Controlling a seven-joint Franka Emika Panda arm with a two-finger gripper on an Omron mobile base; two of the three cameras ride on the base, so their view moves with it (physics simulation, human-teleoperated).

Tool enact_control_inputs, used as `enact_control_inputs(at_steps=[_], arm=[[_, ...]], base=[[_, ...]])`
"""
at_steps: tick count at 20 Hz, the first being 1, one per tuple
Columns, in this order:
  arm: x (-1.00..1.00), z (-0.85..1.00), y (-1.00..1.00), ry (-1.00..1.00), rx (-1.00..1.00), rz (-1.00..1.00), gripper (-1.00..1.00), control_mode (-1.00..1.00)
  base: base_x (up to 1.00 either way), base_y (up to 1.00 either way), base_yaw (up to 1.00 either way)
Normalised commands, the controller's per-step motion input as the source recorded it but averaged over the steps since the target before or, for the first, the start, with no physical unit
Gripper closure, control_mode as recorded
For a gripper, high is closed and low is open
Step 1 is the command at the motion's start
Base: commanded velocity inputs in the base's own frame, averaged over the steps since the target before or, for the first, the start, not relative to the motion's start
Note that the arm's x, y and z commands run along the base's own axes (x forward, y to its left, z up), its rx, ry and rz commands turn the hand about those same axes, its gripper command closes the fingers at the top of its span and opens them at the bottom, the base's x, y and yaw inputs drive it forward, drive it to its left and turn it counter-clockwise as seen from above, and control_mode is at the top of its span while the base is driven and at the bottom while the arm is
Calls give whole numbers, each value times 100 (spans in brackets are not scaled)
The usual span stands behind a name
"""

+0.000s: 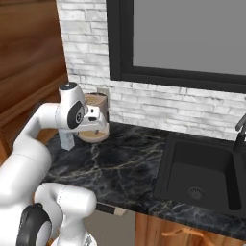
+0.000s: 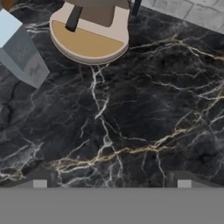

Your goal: Gather the eggs and milk located in the vicinity of the sink area and place them right next to the bowl.

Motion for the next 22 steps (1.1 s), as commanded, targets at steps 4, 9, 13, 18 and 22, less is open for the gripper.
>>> enact_control_inputs(at_steps=[4, 9, 13, 18, 22], arm=[[0, 0, 0, 0, 0, 0, -100, 100], [0, 0, 0, 0, 0, 0, -100, 100], [0, -9, 4, 6, 1, 3, -100, -100], [0, -30, 11, 15, 6, 9, -100, -100], [2, 12, 56, 5, 13, 2, -100, -100]], base=[[0, 0, 0], [0, 0, 0], [0, 0, 0], [0, 0, 0], [0, 0, 0]])
